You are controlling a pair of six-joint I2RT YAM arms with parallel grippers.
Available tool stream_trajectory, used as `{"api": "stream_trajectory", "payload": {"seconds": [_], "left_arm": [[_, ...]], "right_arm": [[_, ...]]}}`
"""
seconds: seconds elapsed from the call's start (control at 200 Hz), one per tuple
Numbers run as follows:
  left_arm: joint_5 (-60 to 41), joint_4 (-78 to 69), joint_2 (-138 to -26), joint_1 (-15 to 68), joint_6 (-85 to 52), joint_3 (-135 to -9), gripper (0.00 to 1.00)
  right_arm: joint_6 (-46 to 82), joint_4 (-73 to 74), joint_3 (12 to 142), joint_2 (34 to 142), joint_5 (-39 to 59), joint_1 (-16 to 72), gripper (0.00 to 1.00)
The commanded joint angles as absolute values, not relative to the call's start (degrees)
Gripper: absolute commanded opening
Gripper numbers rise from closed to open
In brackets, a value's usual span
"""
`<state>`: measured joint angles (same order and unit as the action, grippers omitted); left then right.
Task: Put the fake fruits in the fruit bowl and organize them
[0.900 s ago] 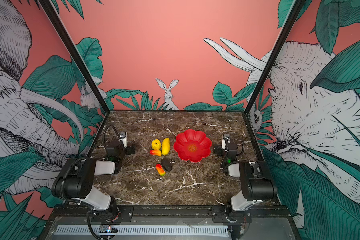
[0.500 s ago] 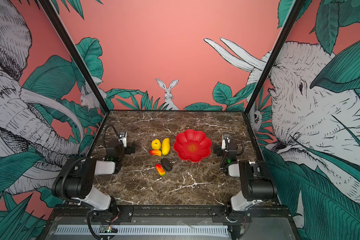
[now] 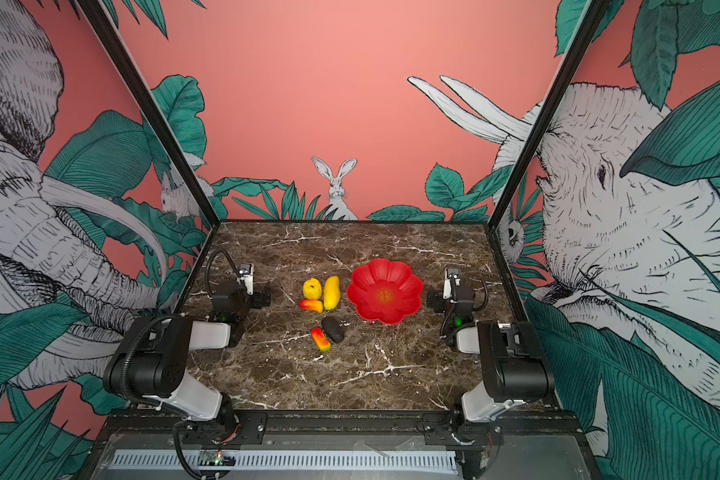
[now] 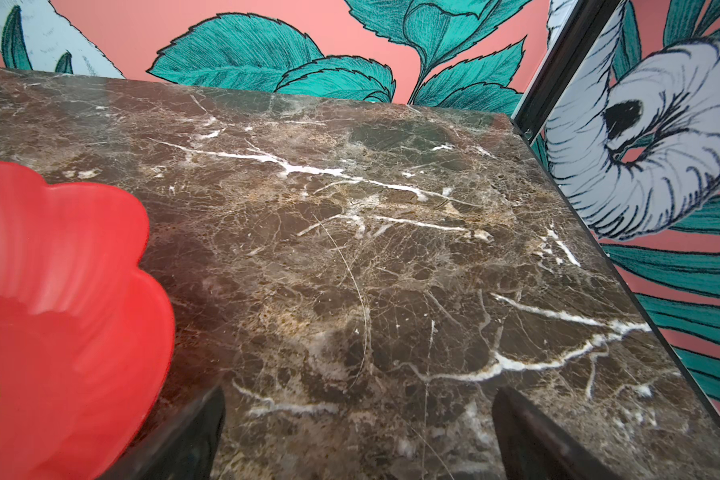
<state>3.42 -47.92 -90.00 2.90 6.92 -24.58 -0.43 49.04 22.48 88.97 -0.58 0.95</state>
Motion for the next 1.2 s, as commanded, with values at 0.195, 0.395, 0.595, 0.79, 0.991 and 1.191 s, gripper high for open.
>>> {"api": "stream_trajectory", "payload": {"seconds": [0.195,0.395,0.595,0.79,0.991,1.191], "left_arm": [[2.6,-49.4,-88.9,2.7,6.7,-23.8,1.00],[5.3,-32.5,-72.6,3.1,5.4,-26.5,1.00],[3.0,-8.9,-55.8,6.7,3.5,-34.3,1.00],[-9.8,-1.2,-48.4,13.9,5.1,-34.8,1.00],[-10.3,-2.0,-41.4,16.5,2.7,-28.2,1.00],[-8.7,2.4,-33.4,18.1,0.9,-26.9,1.00]], "right_arm": [[-0.1,51.6,22.8,88.8,-2.0,0.8,0.99],[3.7,32.1,23.7,67.1,-14.2,3.4,0.99],[8.1,-1.9,45.1,63.8,3.6,10.6,0.99],[7.3,-13.5,62.2,78.5,6.0,24.6,0.99],[7.9,-19.7,79.0,97.4,6.2,36.9,0.99],[11.4,-21.3,89.8,111.4,5.1,42.6,0.99]]}}
